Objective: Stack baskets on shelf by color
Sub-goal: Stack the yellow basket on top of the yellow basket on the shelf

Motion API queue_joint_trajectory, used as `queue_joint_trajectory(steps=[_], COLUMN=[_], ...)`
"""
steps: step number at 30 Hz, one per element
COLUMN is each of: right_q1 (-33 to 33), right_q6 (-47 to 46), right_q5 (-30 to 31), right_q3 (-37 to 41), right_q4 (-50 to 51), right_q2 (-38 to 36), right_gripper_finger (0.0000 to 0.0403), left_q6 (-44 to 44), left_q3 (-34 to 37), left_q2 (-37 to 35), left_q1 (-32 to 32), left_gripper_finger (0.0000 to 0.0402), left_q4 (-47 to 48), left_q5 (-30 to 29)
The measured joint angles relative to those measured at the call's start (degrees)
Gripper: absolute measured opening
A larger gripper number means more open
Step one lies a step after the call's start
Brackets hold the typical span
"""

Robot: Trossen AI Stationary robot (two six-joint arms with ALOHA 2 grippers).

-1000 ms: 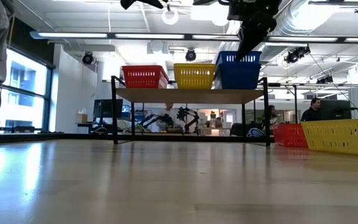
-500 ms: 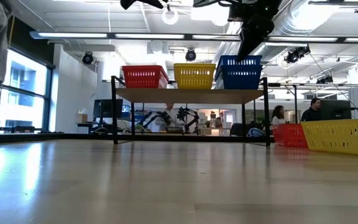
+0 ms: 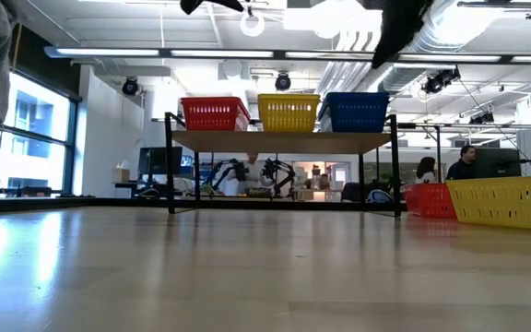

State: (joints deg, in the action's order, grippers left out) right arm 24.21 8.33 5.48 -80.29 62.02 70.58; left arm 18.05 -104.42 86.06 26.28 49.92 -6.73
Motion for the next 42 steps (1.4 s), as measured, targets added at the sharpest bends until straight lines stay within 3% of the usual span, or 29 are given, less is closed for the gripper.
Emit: queue_joint_trajectory(steps=[16,30,42], right_q1=[-1.8,-9.4,-16.8], right_q6=[-16.7,-26.4,-34.8], right_q5=[-1.0,3.5,5.5], right_q3=[0.0,0.5,0.5], right_q4=[11.0,13.9,18.1], right_q2=[-3.5,-3.5,-3.5], right_gripper_finger=[0.0101,0.0101,0.0101], left_q6=[-3.9,-6.7,-2.1], left_q3=[0.0,1.6,16.4], left_q2=[0.0,0.0,-8.5], left_q1=[-0.5,-5.6,-6.9], left_gripper_finger=[0.0106,0.0106,0.0106], left_q4=[7.6,19.8,15.2], left_q5=[2.2,-3.0,-4.6])
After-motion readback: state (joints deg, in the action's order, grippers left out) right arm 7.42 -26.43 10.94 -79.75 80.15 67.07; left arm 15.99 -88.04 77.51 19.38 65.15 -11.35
